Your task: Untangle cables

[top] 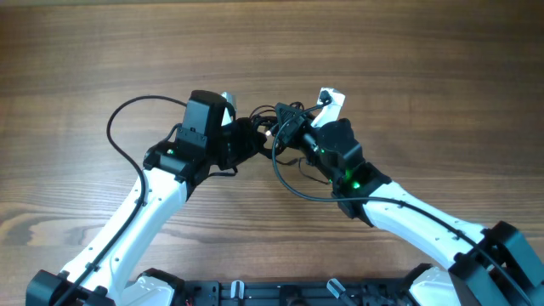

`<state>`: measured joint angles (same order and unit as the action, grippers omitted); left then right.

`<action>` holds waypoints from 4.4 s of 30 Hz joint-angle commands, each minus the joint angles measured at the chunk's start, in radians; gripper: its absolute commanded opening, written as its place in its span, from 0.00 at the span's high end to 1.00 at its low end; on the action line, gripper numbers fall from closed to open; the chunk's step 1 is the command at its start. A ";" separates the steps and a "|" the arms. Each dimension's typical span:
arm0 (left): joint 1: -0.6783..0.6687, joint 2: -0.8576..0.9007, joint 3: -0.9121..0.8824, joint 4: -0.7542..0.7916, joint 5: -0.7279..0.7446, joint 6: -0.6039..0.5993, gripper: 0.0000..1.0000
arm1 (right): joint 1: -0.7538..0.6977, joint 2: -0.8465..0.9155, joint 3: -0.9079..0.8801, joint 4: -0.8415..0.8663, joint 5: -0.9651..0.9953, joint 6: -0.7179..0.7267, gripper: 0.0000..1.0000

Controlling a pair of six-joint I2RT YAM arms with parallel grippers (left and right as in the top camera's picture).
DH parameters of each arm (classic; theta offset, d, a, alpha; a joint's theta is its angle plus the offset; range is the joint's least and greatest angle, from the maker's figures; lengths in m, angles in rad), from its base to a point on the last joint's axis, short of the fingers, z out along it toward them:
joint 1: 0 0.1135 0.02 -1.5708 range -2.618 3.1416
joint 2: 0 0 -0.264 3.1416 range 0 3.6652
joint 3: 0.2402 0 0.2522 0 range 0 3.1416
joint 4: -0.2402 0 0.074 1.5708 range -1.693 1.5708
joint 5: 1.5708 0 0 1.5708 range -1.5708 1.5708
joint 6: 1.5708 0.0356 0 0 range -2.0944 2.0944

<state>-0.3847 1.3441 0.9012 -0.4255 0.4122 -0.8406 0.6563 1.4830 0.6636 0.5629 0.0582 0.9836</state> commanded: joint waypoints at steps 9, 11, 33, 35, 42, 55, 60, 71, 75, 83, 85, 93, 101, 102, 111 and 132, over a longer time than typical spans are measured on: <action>-0.006 -0.015 0.002 0.056 0.056 -0.118 0.96 | 0.113 0.038 0.011 -0.004 0.077 -0.239 0.95; -0.006 -0.015 0.002 0.052 0.064 -0.118 0.96 | 0.124 0.049 0.011 -0.009 0.077 -0.289 0.95; 0.008 -0.015 0.002 0.033 0.145 -0.042 0.96 | 0.126 0.071 0.011 -0.029 0.045 -0.566 0.95; 0.024 -0.015 0.002 0.033 0.145 -0.042 0.96 | 0.126 0.071 0.011 -0.092 0.038 -0.565 0.95; 0.048 -0.014 0.002 0.068 0.134 -0.058 0.96 | 0.125 0.071 0.011 -0.059 -0.149 -0.560 0.95; 0.069 -0.015 0.002 0.121 0.021 -0.141 0.96 | 0.116 0.069 0.011 -0.153 -0.325 -0.374 0.80; 0.070 -0.015 0.002 0.122 0.032 -0.141 0.96 | 0.108 0.069 0.011 -0.137 -0.323 -0.373 0.58; 0.102 -0.014 0.002 0.119 0.031 -0.127 0.96 | -0.096 -0.042 0.011 -0.182 -0.572 -0.220 0.08; 0.115 -0.014 0.002 0.115 0.027 -0.021 0.96 | -0.172 -0.089 0.011 -0.206 -0.641 -0.183 0.19; 0.112 -0.014 0.002 0.110 0.015 0.105 0.96 | -0.196 -0.101 0.011 -0.216 -0.648 -0.137 0.60; 0.112 -0.014 0.002 0.102 -0.018 0.105 0.96 | -0.196 -0.101 0.011 -0.216 -0.655 -0.129 0.59; 0.111 -0.014 0.002 0.055 -0.100 0.116 0.96 | -0.196 -0.101 0.011 -0.220 -0.695 -0.079 0.63; 0.041 -0.014 0.002 0.058 -0.169 0.124 0.96 | -0.123 -0.099 0.011 -0.306 -0.524 -0.034 0.62; 0.021 -0.014 0.002 0.058 -0.205 0.128 0.96 | -0.112 -0.099 0.011 -0.306 -0.499 -0.033 0.61; -0.053 -0.014 0.002 0.054 -0.315 0.131 0.96 | -0.109 -0.099 0.011 -0.314 -0.496 -0.013 0.82; -0.058 -0.015 0.002 0.130 0.042 0.000 0.96 | -0.046 -0.079 0.011 -0.284 -0.306 -0.012 0.95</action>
<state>-0.4366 1.3483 0.8799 -0.3431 0.3119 -0.7719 0.6079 1.3930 0.6773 0.2703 -0.2920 0.9718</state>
